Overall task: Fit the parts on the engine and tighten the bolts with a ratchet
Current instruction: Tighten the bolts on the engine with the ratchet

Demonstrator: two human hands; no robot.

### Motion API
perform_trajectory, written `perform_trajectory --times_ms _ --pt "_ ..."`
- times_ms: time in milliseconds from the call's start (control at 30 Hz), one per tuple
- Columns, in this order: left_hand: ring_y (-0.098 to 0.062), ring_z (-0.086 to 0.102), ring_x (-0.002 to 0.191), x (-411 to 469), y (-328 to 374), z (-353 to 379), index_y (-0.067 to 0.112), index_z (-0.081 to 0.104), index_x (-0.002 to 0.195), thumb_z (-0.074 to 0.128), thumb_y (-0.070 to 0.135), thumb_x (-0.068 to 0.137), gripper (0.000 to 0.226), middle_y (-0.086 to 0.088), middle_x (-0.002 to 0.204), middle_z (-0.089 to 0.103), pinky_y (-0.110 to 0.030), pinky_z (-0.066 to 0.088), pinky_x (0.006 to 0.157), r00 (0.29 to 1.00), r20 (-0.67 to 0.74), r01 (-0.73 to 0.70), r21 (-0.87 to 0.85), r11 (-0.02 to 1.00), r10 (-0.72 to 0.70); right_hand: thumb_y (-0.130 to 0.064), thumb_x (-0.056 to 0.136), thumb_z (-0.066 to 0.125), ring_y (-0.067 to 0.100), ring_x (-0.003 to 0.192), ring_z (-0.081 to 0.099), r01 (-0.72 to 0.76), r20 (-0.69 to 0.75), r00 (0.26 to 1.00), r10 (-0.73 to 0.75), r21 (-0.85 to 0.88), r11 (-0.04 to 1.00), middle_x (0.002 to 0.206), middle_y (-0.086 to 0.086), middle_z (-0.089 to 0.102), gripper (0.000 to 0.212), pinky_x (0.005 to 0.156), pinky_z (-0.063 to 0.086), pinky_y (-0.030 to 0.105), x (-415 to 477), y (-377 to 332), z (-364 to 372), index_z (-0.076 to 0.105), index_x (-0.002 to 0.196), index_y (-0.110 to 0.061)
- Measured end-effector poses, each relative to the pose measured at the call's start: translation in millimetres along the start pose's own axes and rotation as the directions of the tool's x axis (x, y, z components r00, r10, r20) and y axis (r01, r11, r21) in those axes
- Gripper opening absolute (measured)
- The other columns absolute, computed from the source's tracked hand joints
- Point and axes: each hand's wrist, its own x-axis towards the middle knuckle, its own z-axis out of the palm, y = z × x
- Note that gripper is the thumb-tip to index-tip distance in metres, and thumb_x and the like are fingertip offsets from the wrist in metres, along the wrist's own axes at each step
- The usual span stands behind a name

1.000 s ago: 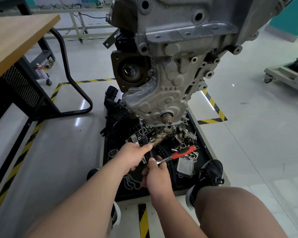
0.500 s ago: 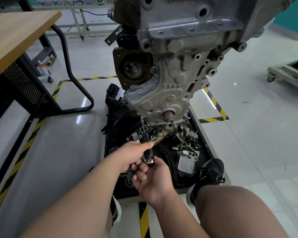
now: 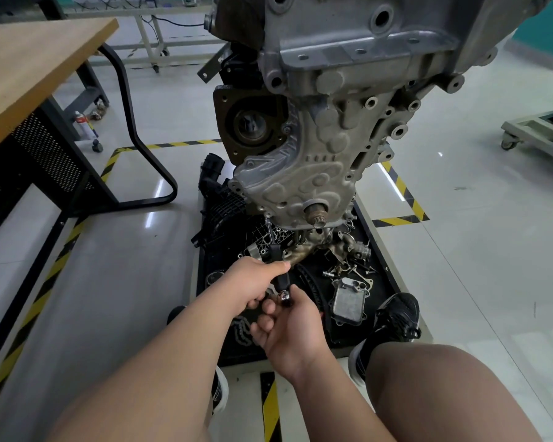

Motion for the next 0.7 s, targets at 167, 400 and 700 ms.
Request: perform_trajectory --times_ms 167,400,700 --pt "-0.016 0.035 0.041 1.8 -2.3 2.3 0.013 0.061 0.071 0.067 0.050 0.082 0.039 0.002 0.044 0.038 -0.022 0.029 0.043 0.999 -0.031 -0.006 0.050 0.999 0.007 -0.028 0.103 0.041 0.010 0.045 0.046 0.178 -0.120 0.963 -0.241 -0.389 0.904 0.058 -0.005 0.057 0.018 0.053 0.043 0.027 -1.9 1.4 -3.4 0.049 0.119 -0.026" --pt "-0.009 0.034 0.028 3.5 1.4 8.0 0.018 0.050 0.050 0.071 0.046 0.079 0.046 0.007 0.036 0.041 -0.015 0.026 0.034 0.993 -0.118 0.004 0.080 0.997 0.005 -0.033 0.103 0.036 0.019 0.091 0.065 0.321 0.118 0.866 -0.486 -0.876 0.360 0.113 0.003 0.066 0.048 0.072 0.046 0.029 -7.7 11.1 -9.0 0.019 0.148 -0.039" --pt "-0.010 0.037 0.033 0.0 -0.7 3.6 0.015 0.054 0.061 0.065 0.053 0.083 0.046 0.006 0.040 0.039 -0.016 0.028 0.035 0.998 -0.070 -0.002 0.091 0.996 0.009 -0.031 0.105 0.034 0.002 0.077 0.056 0.368 0.105 0.871 -0.479 -0.786 0.497 0.093 -0.015 0.060 0.045 0.073 0.042 0.024 -4.6 7.7 -9.6 0.022 0.146 -0.041"
